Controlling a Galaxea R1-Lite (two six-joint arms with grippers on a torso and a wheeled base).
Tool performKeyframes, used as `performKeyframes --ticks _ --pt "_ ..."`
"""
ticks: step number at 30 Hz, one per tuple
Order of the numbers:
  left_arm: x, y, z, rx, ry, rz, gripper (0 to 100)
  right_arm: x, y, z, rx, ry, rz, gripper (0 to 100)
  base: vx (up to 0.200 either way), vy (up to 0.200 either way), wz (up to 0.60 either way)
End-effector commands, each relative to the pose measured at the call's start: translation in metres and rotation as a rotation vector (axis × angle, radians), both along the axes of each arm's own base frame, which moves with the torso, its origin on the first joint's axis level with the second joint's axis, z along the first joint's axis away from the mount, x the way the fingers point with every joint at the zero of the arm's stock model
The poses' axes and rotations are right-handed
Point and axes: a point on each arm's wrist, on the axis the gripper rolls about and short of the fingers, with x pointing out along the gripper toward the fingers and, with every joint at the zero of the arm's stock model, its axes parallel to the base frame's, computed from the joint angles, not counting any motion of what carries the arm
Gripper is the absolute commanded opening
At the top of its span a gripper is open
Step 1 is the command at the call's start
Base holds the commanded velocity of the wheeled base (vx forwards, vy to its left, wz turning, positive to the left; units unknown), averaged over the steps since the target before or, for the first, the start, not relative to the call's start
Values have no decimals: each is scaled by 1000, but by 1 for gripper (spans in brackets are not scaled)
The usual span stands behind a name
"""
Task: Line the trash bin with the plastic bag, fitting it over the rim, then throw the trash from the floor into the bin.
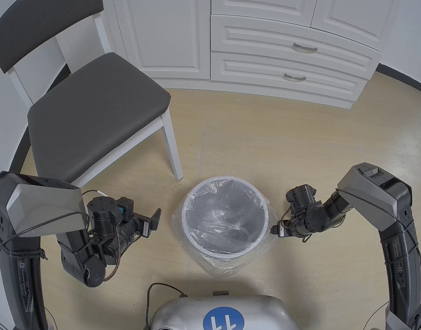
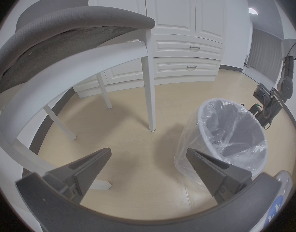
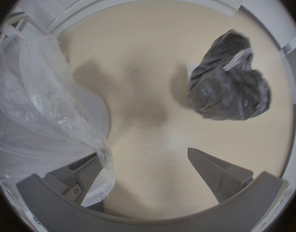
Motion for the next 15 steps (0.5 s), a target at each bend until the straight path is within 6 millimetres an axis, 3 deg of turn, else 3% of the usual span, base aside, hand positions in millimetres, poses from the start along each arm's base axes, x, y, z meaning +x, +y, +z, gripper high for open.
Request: performKeyframes --ticks 1,9,15 --pt "-8 4 15 -9 -22 1 100 2 5 -2 -59 -21 -11 100 0 0 0" --pt "-29 11 33 -11 -31 4 100 0 1 0 -45 -26 -4 100 0 0 0" --pt "-50 23 56 -58 -59 26 100 -14 -6 30 134 -49 107 100 0 0 0"
